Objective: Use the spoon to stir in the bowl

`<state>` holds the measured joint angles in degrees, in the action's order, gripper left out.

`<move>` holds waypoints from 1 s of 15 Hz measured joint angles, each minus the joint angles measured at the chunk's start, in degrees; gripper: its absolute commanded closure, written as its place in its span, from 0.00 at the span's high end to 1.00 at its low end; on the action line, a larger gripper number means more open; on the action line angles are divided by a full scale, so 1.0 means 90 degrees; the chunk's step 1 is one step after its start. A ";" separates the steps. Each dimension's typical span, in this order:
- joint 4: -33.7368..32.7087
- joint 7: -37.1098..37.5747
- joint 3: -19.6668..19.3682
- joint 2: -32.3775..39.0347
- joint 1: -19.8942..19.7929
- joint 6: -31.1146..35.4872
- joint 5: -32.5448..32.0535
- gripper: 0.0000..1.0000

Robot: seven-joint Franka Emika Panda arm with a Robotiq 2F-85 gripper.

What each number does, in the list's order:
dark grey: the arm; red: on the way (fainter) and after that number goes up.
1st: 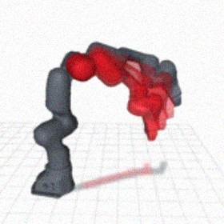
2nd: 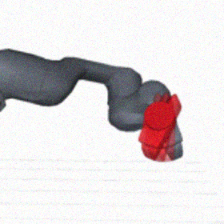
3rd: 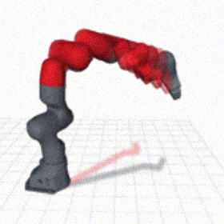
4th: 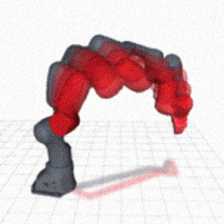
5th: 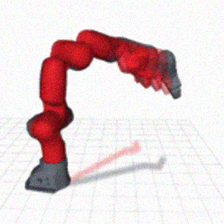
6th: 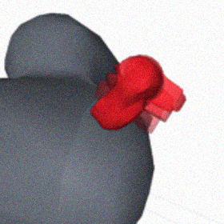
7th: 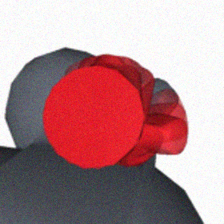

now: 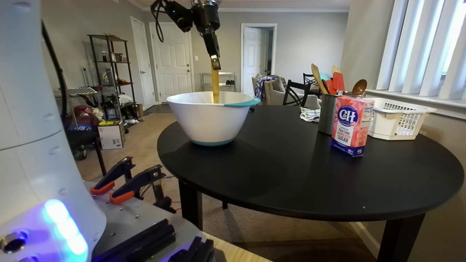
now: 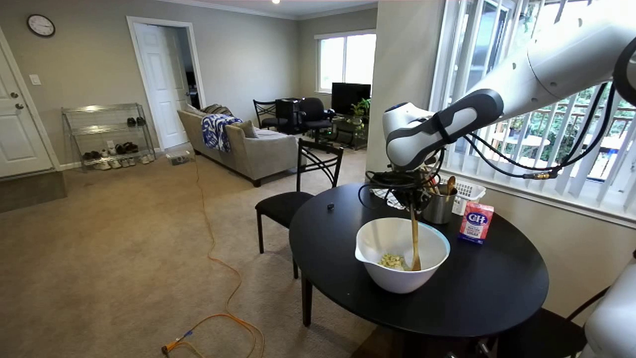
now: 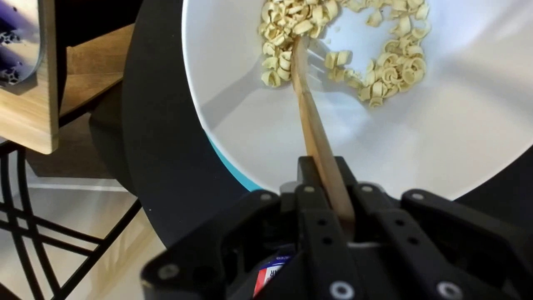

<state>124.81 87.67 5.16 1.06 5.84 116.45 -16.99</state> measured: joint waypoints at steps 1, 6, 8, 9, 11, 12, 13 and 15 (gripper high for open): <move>-0.0017 -0.0095 0.0014 0.0008 0.0026 -0.0086 0.0000 0.03; -0.0046 -0.0335 0.0018 0.0053 0.0054 -0.0129 0.0103 0.03; -0.0046 -0.0134 -0.0005 0.0071 0.0047 -0.0070 0.0104 0.03; -0.0046 0.0000 -0.0024 0.0082 0.0043 -0.0002 0.0103 0.03; -0.0049 0.0338 -0.0073 0.0095 0.0035 0.0125 0.0103 0.03; -0.0057 0.0509 -0.0098 0.0094 0.0031 0.0158 0.0103 0.03; -0.0067 0.0684 -0.0123 0.0094 0.0027 0.0191 0.0103 0.03; -0.0085 0.1007 -0.0168 0.0094 0.0025 0.0312 0.0103 0.03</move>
<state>124.05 96.73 3.65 1.91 6.07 119.27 -16.07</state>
